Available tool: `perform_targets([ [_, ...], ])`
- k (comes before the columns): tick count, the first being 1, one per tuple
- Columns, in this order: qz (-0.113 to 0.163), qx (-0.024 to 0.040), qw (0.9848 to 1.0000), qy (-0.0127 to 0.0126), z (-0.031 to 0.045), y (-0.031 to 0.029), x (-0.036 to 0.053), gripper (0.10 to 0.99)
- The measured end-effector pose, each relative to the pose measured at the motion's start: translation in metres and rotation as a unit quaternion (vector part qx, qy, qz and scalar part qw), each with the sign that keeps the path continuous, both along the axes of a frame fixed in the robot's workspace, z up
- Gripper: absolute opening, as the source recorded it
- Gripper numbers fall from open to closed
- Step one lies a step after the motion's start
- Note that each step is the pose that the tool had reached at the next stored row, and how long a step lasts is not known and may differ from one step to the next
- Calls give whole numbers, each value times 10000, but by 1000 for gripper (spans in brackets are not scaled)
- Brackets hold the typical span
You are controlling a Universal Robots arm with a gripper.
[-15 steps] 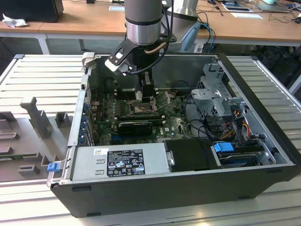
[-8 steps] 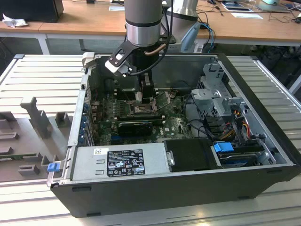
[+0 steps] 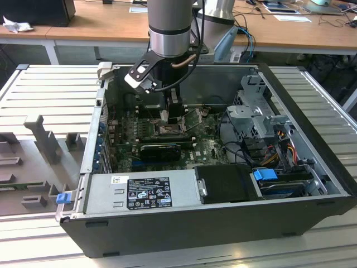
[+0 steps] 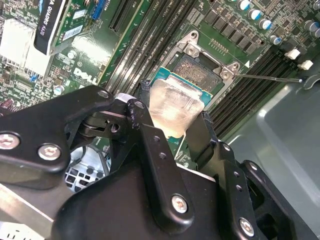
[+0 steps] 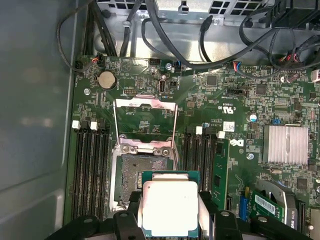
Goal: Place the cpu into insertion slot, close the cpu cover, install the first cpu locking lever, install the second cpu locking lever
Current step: 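Place the cpu into insertion slot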
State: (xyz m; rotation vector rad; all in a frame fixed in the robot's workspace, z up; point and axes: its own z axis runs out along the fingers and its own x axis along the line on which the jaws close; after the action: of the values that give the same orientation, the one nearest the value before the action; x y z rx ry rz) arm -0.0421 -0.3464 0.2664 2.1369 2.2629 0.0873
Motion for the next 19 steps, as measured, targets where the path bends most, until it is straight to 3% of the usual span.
perform_targets([
  [4, -5, 0, 10000, 10, -35, 3, -1, 533],
  [8, -19, 0, 10000, 47, -91, 15, -1, 533],
  [10, -20, 13, 10000, 50, -146, 19, 2, 533],
  [12, -19, 19, 10000, 53, -202, 35, 27, 533],
  [15, -20, 20, 10000, 53, -219, 74, 44, 533],
  [17, -30, 22, 10000, 55, -250, 127, 49, 533],
  [19, -159, 23, 9999, 62, -291, 136, 48, 533],
])
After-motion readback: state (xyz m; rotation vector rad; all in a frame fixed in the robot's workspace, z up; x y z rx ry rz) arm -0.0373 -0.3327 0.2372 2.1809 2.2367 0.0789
